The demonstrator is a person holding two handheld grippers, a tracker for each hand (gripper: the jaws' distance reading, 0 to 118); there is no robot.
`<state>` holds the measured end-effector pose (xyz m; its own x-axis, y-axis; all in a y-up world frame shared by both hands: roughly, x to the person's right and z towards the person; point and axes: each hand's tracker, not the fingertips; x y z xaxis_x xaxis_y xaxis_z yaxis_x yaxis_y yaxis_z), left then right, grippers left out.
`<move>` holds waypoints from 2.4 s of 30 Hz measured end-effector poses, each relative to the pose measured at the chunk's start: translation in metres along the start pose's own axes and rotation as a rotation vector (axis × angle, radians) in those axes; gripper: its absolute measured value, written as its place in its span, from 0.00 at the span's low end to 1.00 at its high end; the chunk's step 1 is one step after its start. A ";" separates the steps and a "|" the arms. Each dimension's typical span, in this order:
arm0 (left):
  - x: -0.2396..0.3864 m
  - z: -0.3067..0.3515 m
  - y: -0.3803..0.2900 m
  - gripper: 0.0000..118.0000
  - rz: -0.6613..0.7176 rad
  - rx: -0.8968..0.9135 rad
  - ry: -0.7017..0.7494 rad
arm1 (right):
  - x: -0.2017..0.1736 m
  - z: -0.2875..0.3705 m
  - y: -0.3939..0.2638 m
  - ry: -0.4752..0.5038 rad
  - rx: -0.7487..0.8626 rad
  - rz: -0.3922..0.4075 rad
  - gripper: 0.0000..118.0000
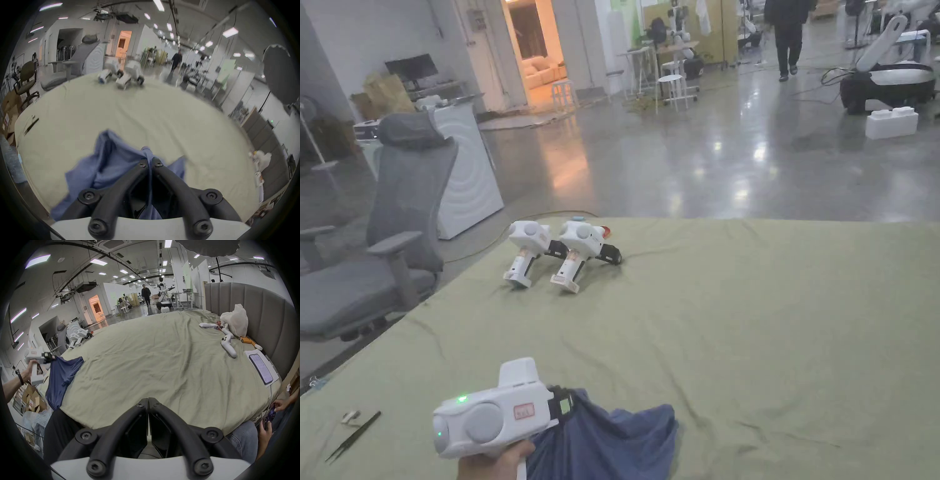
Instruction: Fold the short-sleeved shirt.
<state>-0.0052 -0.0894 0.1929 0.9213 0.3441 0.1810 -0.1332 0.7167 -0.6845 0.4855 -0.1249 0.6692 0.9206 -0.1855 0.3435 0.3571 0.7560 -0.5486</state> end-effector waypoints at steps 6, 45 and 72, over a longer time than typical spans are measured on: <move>0.127 0.030 0.055 0.00 -0.221 0.146 -0.181 | 0.022 0.024 -0.013 -0.023 0.041 -0.053 0.00; 0.271 0.186 -0.147 0.75 -0.583 0.372 -0.548 | 0.000 0.081 0.022 -0.064 0.370 0.050 0.00; 0.174 0.294 -0.140 0.00 -0.555 0.555 -0.168 | -0.031 0.112 0.066 -0.082 0.493 0.155 0.00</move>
<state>0.0665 0.0485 0.5279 0.8447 -0.0963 0.5264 0.1254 0.9919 -0.0197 0.4631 0.0012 0.7082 0.9345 -0.0132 0.3558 0.0826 0.9801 -0.1805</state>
